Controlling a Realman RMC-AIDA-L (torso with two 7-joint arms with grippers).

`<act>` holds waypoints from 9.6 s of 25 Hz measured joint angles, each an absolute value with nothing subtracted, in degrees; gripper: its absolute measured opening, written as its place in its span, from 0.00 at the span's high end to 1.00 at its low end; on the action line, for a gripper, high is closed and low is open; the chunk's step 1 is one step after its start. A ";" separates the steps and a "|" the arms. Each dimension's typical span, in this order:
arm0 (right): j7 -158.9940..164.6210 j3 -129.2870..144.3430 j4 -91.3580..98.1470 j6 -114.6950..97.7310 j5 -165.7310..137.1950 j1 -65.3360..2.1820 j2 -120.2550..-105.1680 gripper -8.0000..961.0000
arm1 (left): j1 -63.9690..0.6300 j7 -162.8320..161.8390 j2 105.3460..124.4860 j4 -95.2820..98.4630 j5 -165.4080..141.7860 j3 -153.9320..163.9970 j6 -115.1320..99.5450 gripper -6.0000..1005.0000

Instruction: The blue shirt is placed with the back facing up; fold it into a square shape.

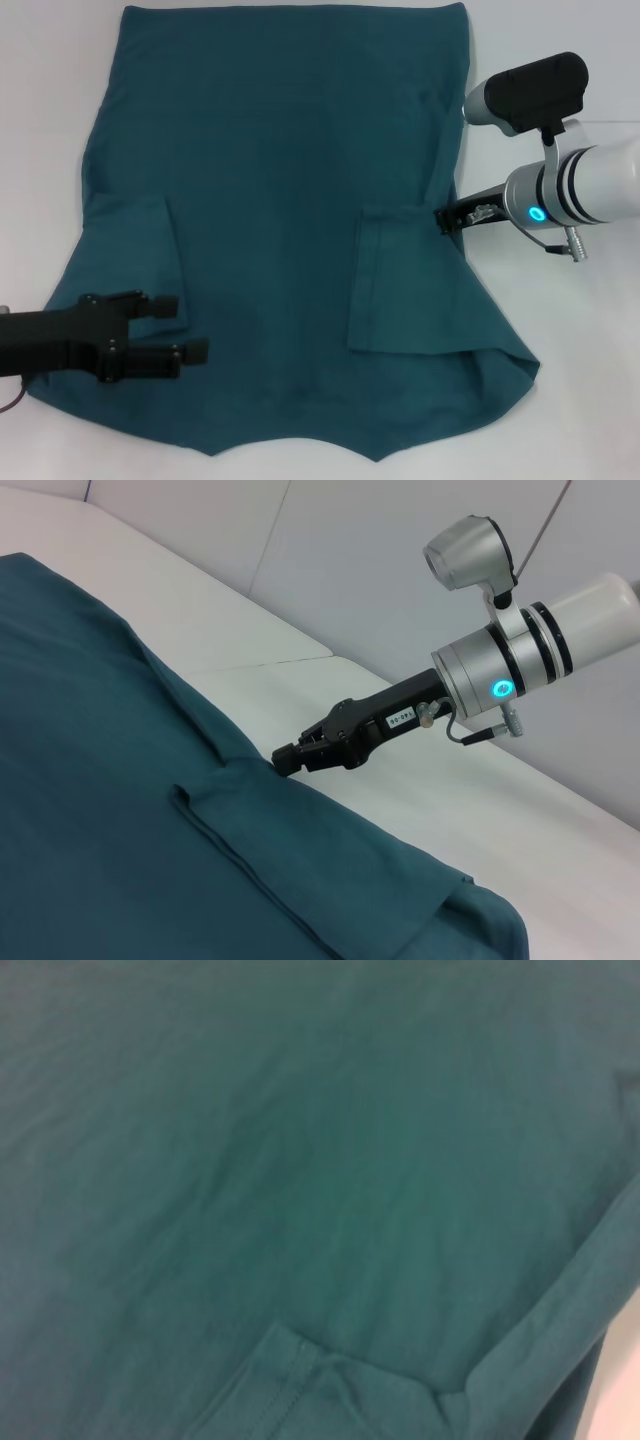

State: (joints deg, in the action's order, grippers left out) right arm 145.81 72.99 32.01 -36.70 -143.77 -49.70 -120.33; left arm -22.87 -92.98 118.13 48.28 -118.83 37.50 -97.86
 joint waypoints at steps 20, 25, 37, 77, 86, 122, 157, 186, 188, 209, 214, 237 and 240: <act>145.33 73.32 33.98 -36.84 -139.98 -48.32 -120.30 0.37 | -22.89 -92.99 118.19 48.16 -119.53 37.53 -97.82 0.06; 145.29 73.47 33.19 -36.41 -140.13 -48.27 -120.33 0.38 | -22.94 -92.99 118.21 48.16 -119.53 37.53 -97.82 0.06; 144.97 74.33 31.86 -34.87 -140.00 -48.02 -120.32 0.50 | -22.94 -92.99 118.21 48.29 -119.53 37.53 -98.00 0.06; 146.45 68.85 39.52 -37.13 -143.75 -40.78 -119.60 0.95 | -22.98 -93.08 118.38 48.38 -119.54 37.53 -97.91 0.06; 146.26 67.79 40.03 -37.65 -144.88 -40.09 -119.68 0.94 | -22.93 -93.28 118.38 48.51 -119.60 37.45 -97.91 0.06; 131.48 60.88 73.34 -74.76 -141.08 -33.21 -119.82 0.04 | -19.84 -140.65 120.98 76.30 -145.32 30.60 -96.27 0.06; 132.35 60.54 73.09 -73.38 -140.80 -32.37 -120.04 0.04 | -28.42 -144.37 121.51 65.46 -159.16 38.32 -86.49 0.12; 133.84 60.43 73.19 -73.31 -140.80 -32.48 -119.98 0.05 | -29.38 -143.83 122.02 65.36 -159.28 41.96 -85.18 0.51; 133.99 60.42 73.26 -73.47 -140.80 -32.49 -120.01 0.05 | -29.51 -143.69 122.14 65.31 -159.28 41.98 -85.16 0.56; 147.30 63.66 77.01 -91.89 -155.23 -30.73 -120.17 0.05 | -30.53 -142.89 122.37 66.57 -158.66 43.59 -85.48 0.98; 149.59 69.69 76.83 -91.72 -153.87 -28.32 -120.29 0.05 | -30.77 -142.42 122.39 66.24 -158.64 43.61 -85.29 0.98; 154.97 76.81 76.18 -87.99 -151.23 -26.04 -120.30 0.09 | -30.32 -140.47 122.43 66.00 -158.64 43.49 -85.12 0.98; 155.92 76.88 76.25 -87.68 -152.18 -25.87 -120.23 0.14 | -30.35 -140.41 122.43 66.00 -158.64 43.57 -85.03 0.98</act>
State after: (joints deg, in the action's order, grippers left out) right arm 155.92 76.88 76.25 -87.68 -152.18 -25.87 -120.23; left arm -30.35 -140.41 122.43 66.00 -158.64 43.57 -85.03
